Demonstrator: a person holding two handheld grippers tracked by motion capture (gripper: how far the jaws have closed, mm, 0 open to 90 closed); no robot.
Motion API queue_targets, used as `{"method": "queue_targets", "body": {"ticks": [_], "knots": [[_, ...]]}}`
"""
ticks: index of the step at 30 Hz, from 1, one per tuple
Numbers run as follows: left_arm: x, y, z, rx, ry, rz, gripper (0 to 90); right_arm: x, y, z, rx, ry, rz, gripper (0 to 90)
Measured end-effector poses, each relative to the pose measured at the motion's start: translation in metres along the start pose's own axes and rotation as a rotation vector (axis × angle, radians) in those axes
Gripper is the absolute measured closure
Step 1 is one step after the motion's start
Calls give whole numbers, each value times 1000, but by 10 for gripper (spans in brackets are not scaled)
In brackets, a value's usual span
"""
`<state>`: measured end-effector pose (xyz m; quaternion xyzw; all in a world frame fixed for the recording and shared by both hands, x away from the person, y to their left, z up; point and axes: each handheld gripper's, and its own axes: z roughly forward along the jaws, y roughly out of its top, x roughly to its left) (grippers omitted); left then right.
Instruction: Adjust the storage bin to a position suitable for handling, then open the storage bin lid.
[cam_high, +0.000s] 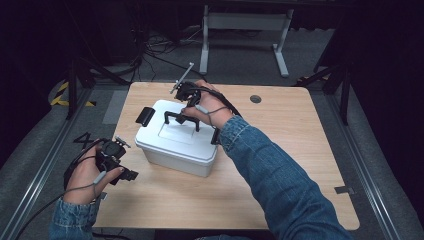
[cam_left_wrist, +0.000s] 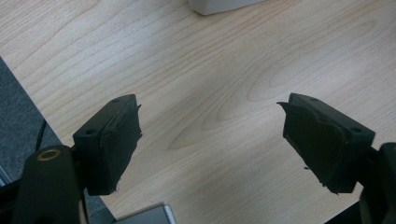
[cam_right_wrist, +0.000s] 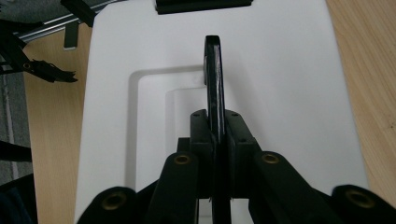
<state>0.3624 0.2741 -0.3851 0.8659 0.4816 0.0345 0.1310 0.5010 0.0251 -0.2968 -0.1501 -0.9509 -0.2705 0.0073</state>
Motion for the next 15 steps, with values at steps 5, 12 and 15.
{"method": "queue_targets", "body": {"ticks": [5,12,15], "knots": [[1,-1,0,1,1,1,198,3,2,-7,-8,-18,-26,841],[0,0,-1,-2,1,2,198,5,7,-30,-55,-40,-41,841],[-1,0,1,0,-1,4,198,8,7,-43,-86,-38,-35,840]]}}
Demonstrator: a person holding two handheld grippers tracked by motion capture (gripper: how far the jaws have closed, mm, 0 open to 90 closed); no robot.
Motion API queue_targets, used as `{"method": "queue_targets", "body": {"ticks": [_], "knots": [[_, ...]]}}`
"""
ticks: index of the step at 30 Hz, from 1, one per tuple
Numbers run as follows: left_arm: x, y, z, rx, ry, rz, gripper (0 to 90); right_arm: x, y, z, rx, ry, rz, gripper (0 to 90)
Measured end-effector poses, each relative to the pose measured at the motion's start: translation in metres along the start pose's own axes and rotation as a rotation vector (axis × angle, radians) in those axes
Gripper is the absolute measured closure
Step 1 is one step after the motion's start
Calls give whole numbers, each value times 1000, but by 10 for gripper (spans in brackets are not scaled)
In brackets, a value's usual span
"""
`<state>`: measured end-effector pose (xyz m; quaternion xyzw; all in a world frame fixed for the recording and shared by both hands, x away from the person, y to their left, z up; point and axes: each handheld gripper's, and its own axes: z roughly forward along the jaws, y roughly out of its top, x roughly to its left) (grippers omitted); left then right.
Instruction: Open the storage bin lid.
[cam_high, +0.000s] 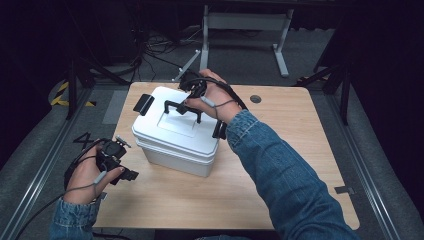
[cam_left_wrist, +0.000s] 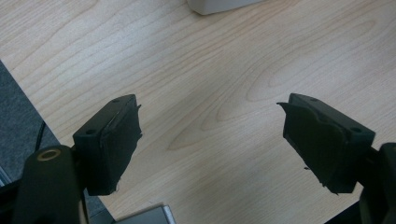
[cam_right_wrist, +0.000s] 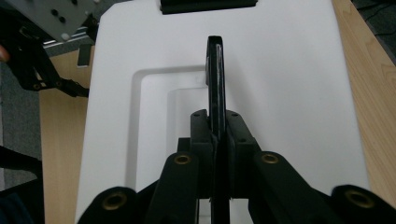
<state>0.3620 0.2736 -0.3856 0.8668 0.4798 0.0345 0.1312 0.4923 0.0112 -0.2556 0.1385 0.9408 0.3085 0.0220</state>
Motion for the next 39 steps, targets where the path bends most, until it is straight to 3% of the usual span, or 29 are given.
{"method": "queue_targets", "body": {"ticks": [11,17,27,32,39], "knots": [[1,1,0,-5,-6,-13,193,4,-5,-32,-14,-15,-18,840],[1,2,0,1,-14,-10,205,1,-20,-49,-35,-18,1,840],[-1,4,2,6,-21,-10,204,-8,-56,-77,-31,-49,9,841],[-1,5,3,13,-14,19,202,-15,-78,-91,-19,-67,51,841],[-3,5,5,17,-36,-4,202,-26,-106,-109,-8,-102,93,840]]}}
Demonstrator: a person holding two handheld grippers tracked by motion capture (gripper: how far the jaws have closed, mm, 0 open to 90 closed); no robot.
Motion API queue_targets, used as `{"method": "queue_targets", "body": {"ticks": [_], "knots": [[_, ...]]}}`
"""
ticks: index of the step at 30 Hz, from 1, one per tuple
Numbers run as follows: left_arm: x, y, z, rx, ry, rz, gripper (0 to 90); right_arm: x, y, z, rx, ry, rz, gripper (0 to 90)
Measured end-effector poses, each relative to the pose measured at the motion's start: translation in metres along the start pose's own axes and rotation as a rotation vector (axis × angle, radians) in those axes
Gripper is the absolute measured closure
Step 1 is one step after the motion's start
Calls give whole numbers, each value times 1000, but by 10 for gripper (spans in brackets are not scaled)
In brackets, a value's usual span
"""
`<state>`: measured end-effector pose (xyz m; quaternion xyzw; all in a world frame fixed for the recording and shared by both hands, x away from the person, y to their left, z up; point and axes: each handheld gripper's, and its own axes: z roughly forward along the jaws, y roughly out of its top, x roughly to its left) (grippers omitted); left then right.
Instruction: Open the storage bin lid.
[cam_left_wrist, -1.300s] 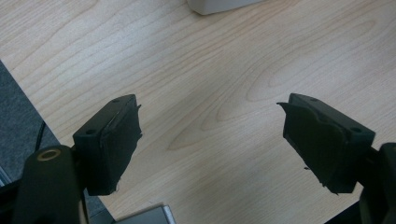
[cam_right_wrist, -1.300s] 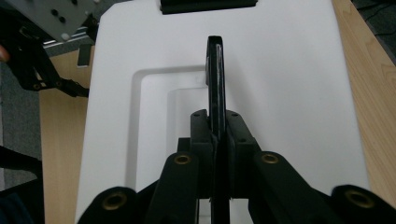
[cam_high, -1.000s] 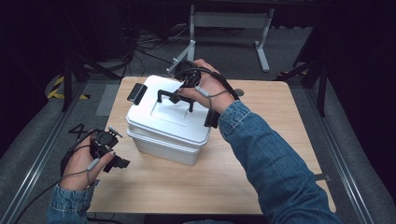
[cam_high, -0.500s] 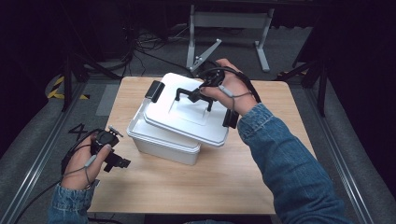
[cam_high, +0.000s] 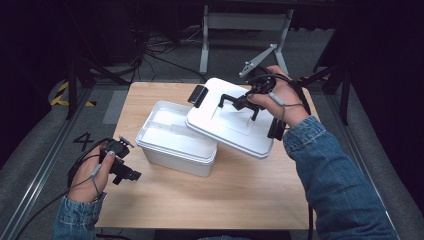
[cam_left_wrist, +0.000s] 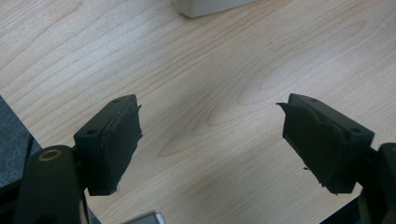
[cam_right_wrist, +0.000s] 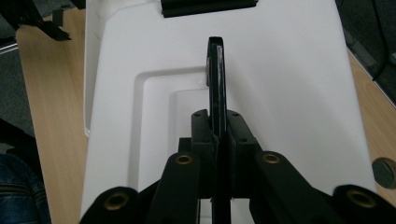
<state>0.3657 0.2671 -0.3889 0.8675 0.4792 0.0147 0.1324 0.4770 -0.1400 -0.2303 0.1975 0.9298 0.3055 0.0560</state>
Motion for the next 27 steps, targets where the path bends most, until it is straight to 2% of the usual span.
{"method": "queue_targets", "body": {"ticks": [1,6,11,13,27], "knots": [[0,0,0,-1,2,5,201,-5,-8,-6,4,-16,15,840],[1,-1,0,9,2,3,201,-14,-24,-16,8,-33,46,840],[4,-1,-2,-2,7,8,201,-22,-38,-26,16,-58,70,840],[4,-1,-2,0,8,10,200,-29,-48,-32,15,-66,96,840],[5,-2,-2,-5,2,9,197,-60,-85,-39,24,-102,174,840]]}}
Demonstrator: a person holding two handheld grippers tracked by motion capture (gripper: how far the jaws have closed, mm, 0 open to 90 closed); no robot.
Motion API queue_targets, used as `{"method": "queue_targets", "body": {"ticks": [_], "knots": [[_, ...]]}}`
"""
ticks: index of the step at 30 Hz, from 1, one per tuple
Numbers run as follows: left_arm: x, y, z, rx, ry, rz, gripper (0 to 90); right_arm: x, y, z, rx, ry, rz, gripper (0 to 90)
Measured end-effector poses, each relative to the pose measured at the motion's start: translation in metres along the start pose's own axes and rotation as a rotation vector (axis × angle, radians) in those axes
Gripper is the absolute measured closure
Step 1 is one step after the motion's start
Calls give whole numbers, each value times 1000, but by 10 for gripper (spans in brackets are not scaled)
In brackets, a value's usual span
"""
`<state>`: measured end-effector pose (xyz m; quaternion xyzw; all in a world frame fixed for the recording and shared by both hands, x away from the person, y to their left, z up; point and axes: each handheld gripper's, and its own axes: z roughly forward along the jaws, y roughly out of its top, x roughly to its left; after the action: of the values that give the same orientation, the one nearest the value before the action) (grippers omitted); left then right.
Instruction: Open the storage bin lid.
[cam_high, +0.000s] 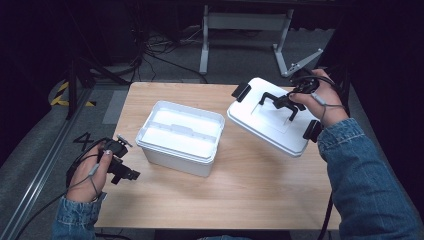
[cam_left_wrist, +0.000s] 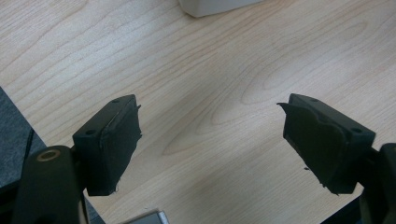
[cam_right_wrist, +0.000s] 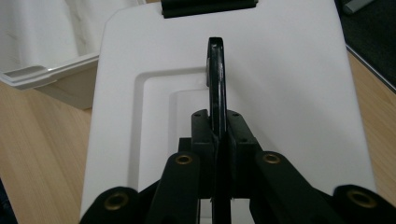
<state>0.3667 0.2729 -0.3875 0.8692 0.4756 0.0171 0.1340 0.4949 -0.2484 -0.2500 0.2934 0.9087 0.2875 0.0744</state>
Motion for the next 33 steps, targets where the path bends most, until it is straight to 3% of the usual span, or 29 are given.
{"method": "queue_targets", "body": {"ticks": [10,20,33], "knots": [[1,-1,0,-4,4,-8,196,-26,-19,14,23,-37,59,839],[2,-1,-1,-11,5,4,195,-42,-37,41,73,-59,86,839],[2,-1,1,-13,3,-13,195,-56,-57,74,87,-53,134,839]]}}
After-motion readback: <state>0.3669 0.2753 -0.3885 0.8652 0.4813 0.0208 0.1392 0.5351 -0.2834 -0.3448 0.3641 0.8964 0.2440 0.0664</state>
